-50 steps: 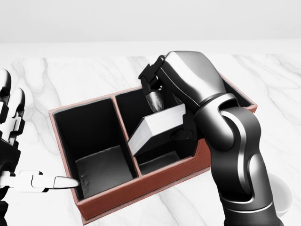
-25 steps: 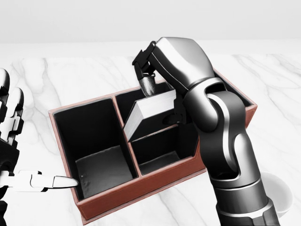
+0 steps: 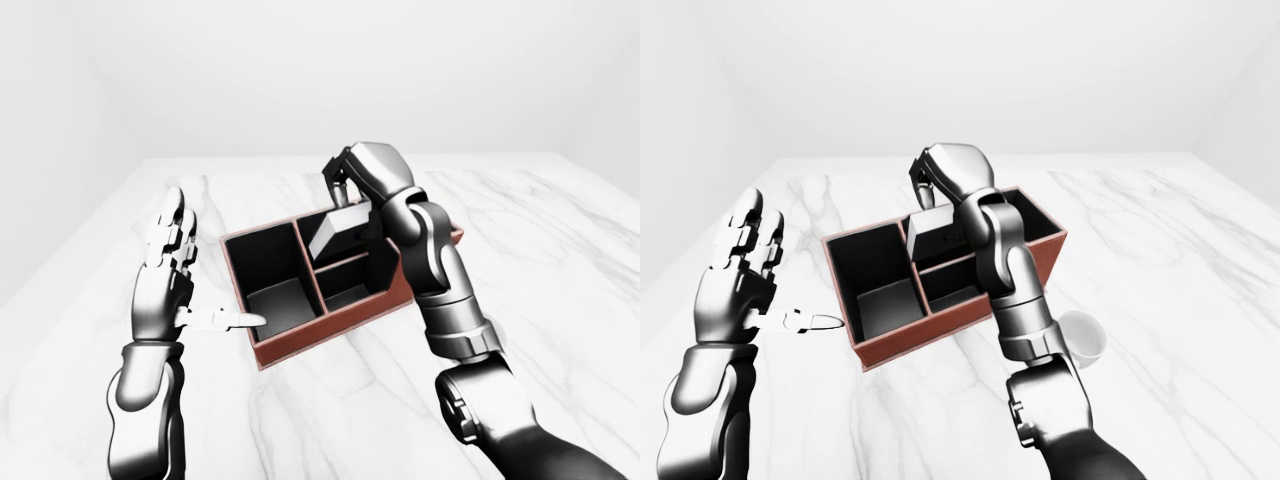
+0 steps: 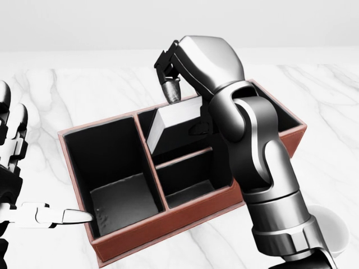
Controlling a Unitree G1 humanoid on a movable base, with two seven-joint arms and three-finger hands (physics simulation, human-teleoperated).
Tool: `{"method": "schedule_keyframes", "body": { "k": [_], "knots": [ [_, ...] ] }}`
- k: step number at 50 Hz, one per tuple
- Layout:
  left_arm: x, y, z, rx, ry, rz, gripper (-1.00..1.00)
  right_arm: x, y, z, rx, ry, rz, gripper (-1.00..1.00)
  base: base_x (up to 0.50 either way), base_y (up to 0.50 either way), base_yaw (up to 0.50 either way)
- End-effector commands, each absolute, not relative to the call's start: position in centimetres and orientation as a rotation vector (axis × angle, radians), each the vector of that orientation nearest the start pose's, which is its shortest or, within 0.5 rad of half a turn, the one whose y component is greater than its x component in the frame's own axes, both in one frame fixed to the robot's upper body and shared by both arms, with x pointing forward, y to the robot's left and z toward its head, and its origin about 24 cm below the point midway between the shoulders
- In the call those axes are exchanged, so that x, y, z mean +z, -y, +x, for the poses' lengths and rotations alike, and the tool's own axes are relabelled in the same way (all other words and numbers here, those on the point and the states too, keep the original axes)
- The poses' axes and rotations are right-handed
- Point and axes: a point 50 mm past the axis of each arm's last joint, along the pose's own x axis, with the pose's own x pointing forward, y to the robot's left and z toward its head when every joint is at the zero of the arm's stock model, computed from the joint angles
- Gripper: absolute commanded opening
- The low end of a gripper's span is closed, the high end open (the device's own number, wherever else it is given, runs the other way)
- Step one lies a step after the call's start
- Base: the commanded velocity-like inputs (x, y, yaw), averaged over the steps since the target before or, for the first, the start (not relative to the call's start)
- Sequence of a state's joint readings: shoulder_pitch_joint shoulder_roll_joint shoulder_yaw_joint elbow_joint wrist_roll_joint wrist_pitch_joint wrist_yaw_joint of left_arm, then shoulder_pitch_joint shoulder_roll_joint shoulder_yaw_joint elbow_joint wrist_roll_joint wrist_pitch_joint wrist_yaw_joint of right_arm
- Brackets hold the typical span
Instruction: Pick up the book and place it in the front compartment of the caddy.
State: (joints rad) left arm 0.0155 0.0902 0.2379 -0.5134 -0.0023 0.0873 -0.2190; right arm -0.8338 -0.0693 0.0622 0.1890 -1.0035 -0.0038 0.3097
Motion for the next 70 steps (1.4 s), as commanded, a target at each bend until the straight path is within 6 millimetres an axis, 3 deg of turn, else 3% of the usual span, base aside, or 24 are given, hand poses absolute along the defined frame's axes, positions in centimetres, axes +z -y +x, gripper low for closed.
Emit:
{"method": "schedule_keyframes", "body": {
  "k": [1, 27, 70],
  "knots": [
    [15.0, -20.0, 22.6, 0.002, 0.396, 0.183, 1.0, 23.9, 7.1, 36.1, 0.133, 0.552, -1.192, -1.0, 0.0, 0.0, 0.0],
    [15.0, -20.0, 22.6, 0.003, 0.394, 0.182, 1.0, 22.4, 6.6, 38.4, 0.121, 0.521, -1.215, -1.0, 0.0, 0.0, 0.0],
    [15.2, -20.1, 22.6, 0.009, 0.402, 0.185, 1.0, 20.2, 5.6, 40.1, 0.076, 0.488, -1.208, -1.0, 0.0, 0.0, 0.0]
  ]
}}
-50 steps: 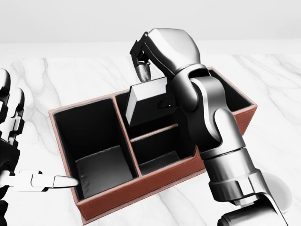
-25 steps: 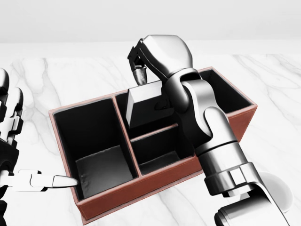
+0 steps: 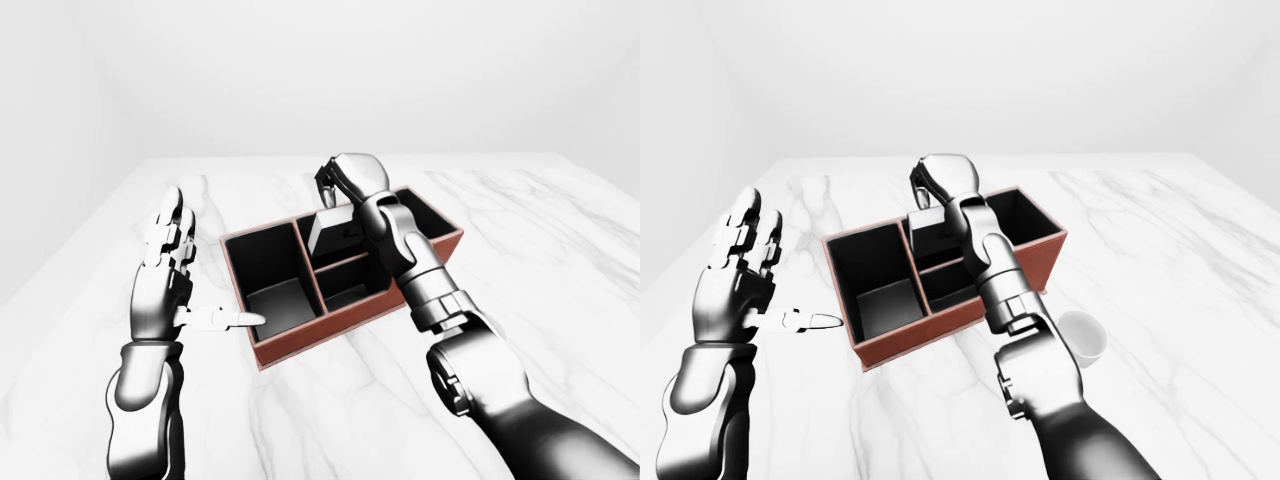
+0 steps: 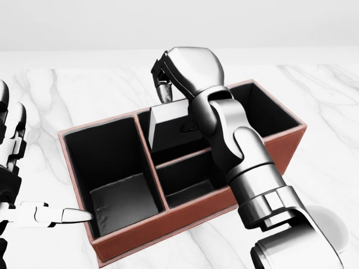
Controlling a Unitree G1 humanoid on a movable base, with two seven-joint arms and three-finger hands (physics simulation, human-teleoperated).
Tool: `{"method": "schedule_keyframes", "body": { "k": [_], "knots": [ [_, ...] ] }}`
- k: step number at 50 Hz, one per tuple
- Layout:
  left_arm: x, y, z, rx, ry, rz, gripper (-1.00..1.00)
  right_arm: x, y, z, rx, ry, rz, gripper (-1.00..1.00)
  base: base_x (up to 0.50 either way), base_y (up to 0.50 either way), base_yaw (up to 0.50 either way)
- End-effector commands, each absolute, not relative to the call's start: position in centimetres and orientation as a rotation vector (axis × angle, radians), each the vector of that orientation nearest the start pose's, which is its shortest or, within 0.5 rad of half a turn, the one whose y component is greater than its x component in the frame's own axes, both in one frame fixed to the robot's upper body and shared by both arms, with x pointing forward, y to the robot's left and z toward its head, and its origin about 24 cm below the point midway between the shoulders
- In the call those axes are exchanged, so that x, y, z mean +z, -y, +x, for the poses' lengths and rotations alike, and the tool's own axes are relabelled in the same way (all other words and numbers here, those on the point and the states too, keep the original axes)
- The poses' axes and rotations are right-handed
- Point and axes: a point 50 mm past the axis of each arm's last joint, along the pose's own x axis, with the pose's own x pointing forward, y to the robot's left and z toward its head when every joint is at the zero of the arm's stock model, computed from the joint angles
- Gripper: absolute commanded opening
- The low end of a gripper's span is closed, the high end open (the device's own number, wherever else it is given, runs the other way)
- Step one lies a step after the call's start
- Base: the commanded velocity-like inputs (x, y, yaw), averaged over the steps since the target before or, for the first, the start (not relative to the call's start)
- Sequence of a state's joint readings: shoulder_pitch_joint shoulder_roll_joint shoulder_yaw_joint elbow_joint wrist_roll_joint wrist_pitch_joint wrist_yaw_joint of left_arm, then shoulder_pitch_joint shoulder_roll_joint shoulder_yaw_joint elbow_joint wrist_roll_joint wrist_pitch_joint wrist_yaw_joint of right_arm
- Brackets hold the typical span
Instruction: Pick up the book and place it in the front compartment of the caddy.
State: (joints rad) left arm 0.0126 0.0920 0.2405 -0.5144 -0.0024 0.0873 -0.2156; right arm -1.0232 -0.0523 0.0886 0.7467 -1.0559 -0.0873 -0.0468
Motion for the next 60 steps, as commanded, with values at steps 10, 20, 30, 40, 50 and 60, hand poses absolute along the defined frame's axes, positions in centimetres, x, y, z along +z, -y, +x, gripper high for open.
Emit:
{"method": "schedule_keyframes", "body": {
  "k": [10, 20, 30, 40, 50, 60],
  "knots": [
    [15.2, -20.0, 22.6, 0.007, 0.403, 0.187, 1.0, 20.0, 5.9, 40.5, 0.064, 0.474, -1.216, -1.0, 0.0, 0.0, 0.0],
    [15.2, -20.1, 22.6, 0.008, 0.402, 0.187, 1.0, 19.7, 5.8, 40.8, 0.047, 0.467, -1.227, -1.0, 0.0, 0.0, 0.0],
    [15.2, -20.1, 22.6, 0.009, 0.402, 0.187, 1.0, 19.1, 5.4, 40.7, 0.05, 0.469, -1.242, -1.0, 0.0, 0.0, 0.0],
    [15.3, -20.1, 22.5, 0.011, 0.41, 0.188, 1.0, 18.6, 5.2, 40.8, 0.041, 0.47, -1.265, -1.0, 0.0, 0.0, 0.0],
    [15.1, -20.1, 22.6, 0.011, 0.4, 0.187, 1.0, 18.0, 5.3, 40.9, 0.029, 0.457, -1.277, -1.0, 0.0, 0.0, 0.0],
    [15.1, -20.1, 22.6, 0.01, 0.399, 0.186, 1.0, 17.4, 5.4, 40.9, 0.018, 0.456, -1.288, -1.0, 0.0, 0.0, 0.0]
  ]
}}
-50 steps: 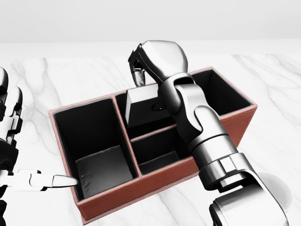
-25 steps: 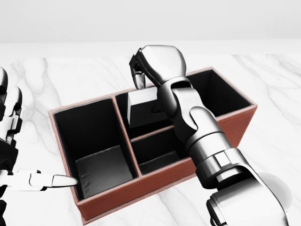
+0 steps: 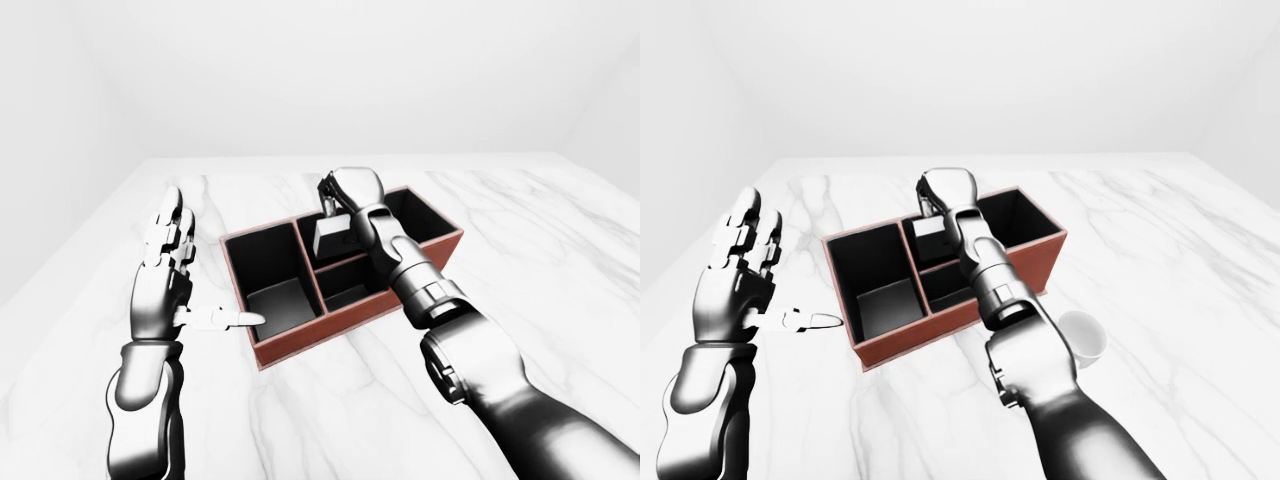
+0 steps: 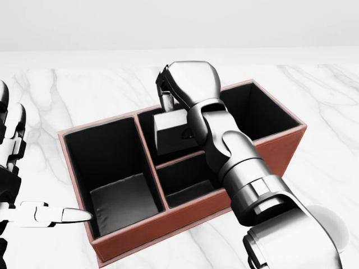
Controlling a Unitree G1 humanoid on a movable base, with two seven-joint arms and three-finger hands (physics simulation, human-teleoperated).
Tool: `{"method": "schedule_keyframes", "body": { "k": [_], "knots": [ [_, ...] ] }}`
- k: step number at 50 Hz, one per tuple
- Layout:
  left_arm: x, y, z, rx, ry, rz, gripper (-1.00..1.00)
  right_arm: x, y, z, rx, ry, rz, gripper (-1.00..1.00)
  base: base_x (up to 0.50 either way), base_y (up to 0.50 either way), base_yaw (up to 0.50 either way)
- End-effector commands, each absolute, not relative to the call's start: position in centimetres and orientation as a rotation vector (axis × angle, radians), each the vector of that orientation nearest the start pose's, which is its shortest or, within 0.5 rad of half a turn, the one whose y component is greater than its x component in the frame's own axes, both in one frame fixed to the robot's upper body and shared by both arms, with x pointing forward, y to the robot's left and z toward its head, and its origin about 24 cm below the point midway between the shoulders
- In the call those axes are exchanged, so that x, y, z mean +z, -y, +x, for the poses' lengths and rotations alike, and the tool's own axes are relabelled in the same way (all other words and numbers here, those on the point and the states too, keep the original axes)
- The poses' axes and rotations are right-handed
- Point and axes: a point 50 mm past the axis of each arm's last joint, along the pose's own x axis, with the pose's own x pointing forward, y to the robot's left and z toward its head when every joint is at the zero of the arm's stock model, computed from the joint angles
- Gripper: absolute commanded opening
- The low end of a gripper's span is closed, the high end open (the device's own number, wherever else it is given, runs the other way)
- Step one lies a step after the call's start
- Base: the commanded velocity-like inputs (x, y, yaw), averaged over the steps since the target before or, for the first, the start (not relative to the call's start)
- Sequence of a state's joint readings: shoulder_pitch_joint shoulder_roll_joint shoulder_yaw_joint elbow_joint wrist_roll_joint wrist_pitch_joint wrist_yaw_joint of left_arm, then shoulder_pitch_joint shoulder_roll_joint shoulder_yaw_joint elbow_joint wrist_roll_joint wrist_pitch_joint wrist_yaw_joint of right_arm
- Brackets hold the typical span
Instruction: Pick up the book and place it in the front compartment of the caddy.
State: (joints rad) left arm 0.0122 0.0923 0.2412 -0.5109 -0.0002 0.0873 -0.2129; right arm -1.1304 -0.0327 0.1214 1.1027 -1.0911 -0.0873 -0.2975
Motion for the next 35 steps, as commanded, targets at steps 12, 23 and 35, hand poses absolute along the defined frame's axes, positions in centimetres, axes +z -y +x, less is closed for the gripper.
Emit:
{"method": "schedule_keyframes", "body": {
  "k": [12, 23, 35],
  "knots": [
    [15.3, -20.1, 22.5, 0.011, 0.409, 0.187, 1.0, 17.7, 5.0, 40.8, 0.007, 0.474, -1.286, -1.0, 0.0, 0.0, 0.0],
    [15.3, -20.1, 22.5, 0.012, 0.411, 0.187, 1.0, 18.4, 4.0, 40.7, 0.014, 0.505, -1.273, -1.0, 0.0, 0.0, 0.0],
    [15.4, -20.2, 22.5, 0.014, 0.411, 0.187, 1.0, 18.7, 3.6, 40.7, 0.009, 0.517, -1.274, -1.0, 0.0, 0.0, 0.0]
  ]
}}
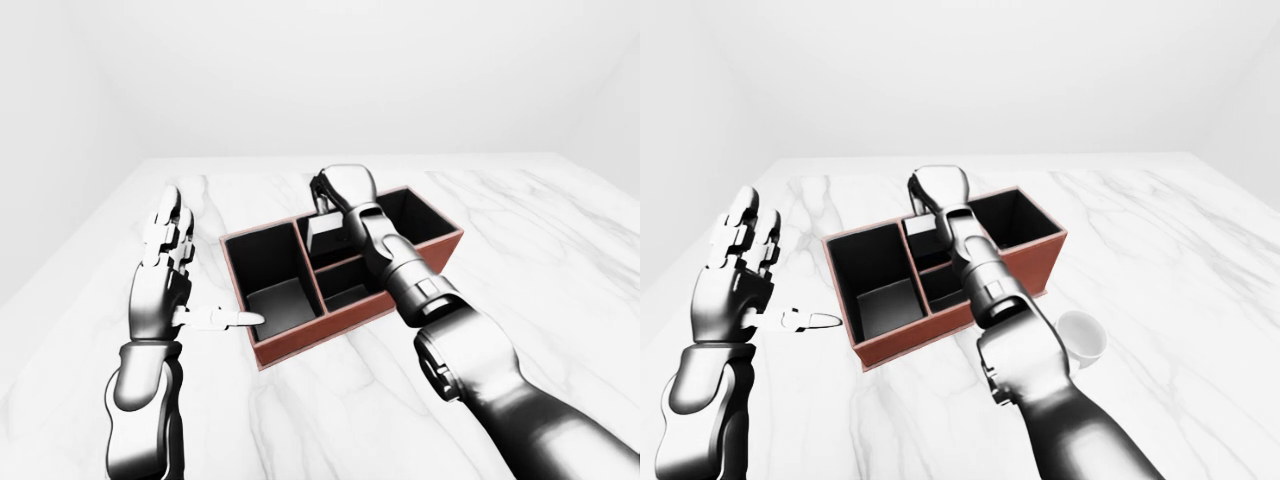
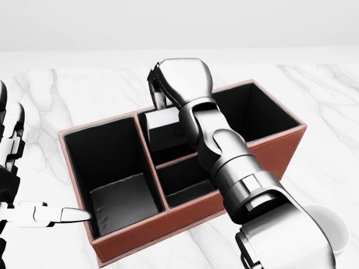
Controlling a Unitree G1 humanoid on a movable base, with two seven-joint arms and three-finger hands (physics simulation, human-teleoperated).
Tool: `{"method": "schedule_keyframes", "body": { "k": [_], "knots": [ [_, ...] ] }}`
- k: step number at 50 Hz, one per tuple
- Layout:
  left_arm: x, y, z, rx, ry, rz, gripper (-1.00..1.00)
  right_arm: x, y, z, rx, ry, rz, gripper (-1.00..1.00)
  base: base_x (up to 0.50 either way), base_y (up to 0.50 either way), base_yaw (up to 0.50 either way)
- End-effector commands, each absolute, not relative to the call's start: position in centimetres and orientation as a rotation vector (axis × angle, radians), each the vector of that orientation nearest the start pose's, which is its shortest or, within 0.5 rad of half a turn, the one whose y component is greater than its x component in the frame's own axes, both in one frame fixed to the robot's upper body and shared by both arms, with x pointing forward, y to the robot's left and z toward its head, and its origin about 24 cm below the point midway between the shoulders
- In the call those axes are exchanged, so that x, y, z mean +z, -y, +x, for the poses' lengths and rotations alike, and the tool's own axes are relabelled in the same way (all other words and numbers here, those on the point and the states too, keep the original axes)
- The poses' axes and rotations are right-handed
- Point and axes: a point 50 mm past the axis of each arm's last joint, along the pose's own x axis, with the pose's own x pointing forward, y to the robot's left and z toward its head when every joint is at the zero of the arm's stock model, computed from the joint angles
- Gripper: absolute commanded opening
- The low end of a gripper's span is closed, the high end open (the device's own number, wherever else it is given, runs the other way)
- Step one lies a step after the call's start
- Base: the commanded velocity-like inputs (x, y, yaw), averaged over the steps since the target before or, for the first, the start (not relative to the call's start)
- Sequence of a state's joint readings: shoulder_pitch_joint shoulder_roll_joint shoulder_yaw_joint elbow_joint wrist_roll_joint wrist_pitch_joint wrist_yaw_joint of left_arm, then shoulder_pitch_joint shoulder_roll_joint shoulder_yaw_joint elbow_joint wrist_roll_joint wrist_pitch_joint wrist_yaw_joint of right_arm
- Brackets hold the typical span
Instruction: Pick up the book and place it in the front compartment of the caddy.
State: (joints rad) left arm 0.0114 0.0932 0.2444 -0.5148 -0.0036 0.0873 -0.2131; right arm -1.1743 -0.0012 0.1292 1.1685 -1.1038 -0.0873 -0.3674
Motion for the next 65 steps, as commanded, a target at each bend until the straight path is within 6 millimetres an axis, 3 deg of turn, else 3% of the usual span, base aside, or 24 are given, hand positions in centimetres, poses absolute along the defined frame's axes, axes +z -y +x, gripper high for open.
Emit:
{"method": "schedule_keyframes", "body": {
  "k": [1, 65],
  "knots": [
    [15.3, -20.2, 22.5, 0.015, 0.408, 0.187, 1.0, 18.7, 3.6, 40.7, 0.007, 0.519, -1.273, -1.0, 0.0, 0.0, 0.0],
    [15.0, -20.1, 22.7, 0.014, 0.397, 0.187, 1.0, 16.6, 3.8, 40.4, -0.025, 0.538, -1.333, -1.0, 0.0, 0.0, 0.0]
  ]
}}
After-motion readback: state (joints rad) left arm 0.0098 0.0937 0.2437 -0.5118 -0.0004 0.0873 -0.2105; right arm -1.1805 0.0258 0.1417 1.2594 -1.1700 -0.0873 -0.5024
